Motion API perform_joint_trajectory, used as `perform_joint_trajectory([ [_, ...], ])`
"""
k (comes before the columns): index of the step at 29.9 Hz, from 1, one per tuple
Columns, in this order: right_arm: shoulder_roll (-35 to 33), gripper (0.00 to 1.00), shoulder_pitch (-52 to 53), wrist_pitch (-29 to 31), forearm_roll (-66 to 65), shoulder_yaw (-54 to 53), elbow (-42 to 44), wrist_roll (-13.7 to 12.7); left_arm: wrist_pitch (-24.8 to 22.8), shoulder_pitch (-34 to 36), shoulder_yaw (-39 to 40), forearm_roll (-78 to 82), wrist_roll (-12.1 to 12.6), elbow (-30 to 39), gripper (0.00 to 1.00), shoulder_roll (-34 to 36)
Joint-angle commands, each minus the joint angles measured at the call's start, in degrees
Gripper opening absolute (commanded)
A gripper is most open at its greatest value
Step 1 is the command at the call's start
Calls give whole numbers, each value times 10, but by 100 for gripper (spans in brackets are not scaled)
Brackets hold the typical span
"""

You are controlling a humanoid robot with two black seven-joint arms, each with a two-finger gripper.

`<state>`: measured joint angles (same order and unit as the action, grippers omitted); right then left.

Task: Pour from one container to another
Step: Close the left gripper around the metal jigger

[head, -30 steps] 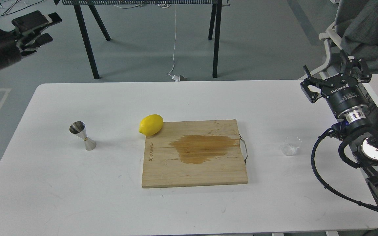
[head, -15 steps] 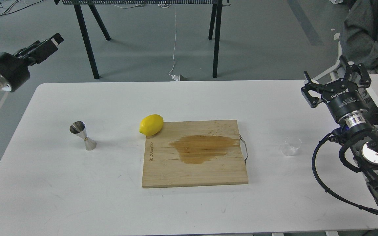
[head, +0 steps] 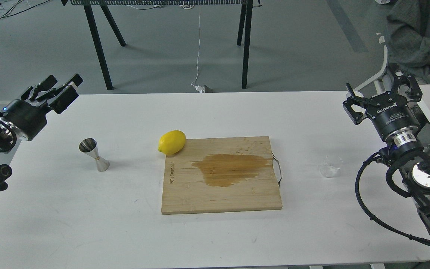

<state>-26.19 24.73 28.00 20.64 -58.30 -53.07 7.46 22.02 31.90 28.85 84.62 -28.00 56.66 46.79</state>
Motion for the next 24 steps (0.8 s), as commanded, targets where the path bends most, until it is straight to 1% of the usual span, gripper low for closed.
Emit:
perform_joint_trajectory([
  [1, 1, 99, -1, 0, -1, 0, 4, 0, 10, -24, 3, 23, 0, 0, 100, -17],
  [8, 3, 99, -1, 0, 0, 1, 5, 0, 17, -37, 2, 34, 0, -9, 100, -36],
  [14, 1, 99, -5, 0, 0, 0, 5, 1, 19, -50, 1, 34, 0, -40, 100, -37],
  [24, 1, 99, -6, 0, 0, 1, 6, 1, 45, -98, 2, 33, 0, -39, 100, -36],
])
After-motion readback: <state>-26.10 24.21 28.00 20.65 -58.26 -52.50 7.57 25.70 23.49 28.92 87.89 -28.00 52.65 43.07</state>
